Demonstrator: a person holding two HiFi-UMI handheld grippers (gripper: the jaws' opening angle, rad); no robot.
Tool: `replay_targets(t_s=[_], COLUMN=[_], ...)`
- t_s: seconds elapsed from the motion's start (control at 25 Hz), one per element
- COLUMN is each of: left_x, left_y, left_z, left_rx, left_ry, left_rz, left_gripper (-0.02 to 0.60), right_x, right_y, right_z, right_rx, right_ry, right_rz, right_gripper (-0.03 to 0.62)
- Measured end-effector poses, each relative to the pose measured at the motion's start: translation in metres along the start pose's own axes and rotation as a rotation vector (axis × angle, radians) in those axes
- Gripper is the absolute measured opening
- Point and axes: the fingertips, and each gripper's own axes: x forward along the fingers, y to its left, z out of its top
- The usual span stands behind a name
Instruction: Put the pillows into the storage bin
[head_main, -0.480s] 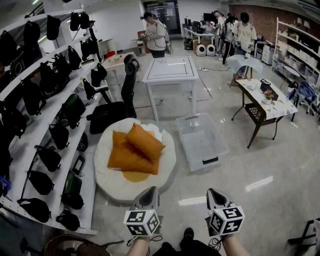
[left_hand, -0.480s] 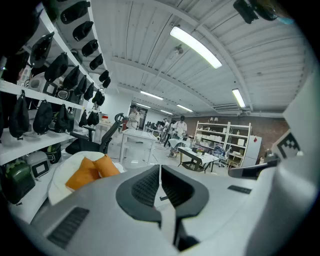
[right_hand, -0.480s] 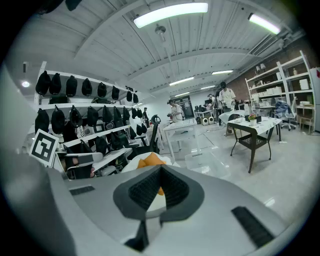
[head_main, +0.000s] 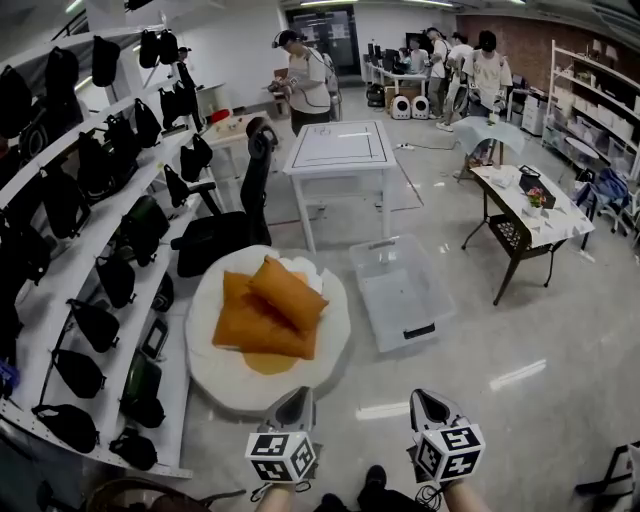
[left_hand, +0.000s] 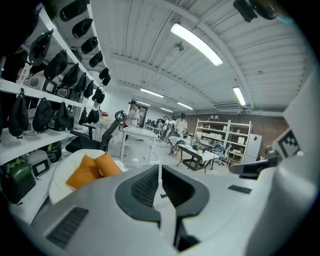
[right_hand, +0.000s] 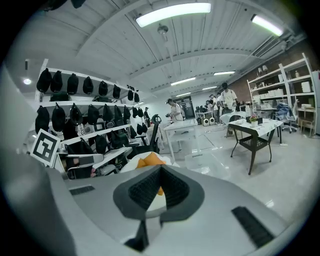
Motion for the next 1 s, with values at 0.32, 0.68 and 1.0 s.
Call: replay_targets(t_s=[0.32, 0.68, 1.0], left_x=[0.022, 0.045, 0.069], left_y=[0.008, 0.016, 0.042], left_z=[-0.003, 0.004, 0.006], left_rx=[0.000, -0.002, -0.026], left_ry=[0.027, 0.032, 0.039], left_rz=[0.011, 0.061, 0.118], left_gripper=[0.035, 0.110, 0.138], right_x=[0.023, 0.037, 0.075], right_y=[-0.018, -0.037, -0.040], right_z=[0.005, 0.012, 0.013], right_rx=[0.022, 0.045, 0.060], right_ry=[0.026, 0.040, 0.081], right_rz=[0.006, 0.040, 0.082], right_gripper=[0.006, 0.063, 0.080])
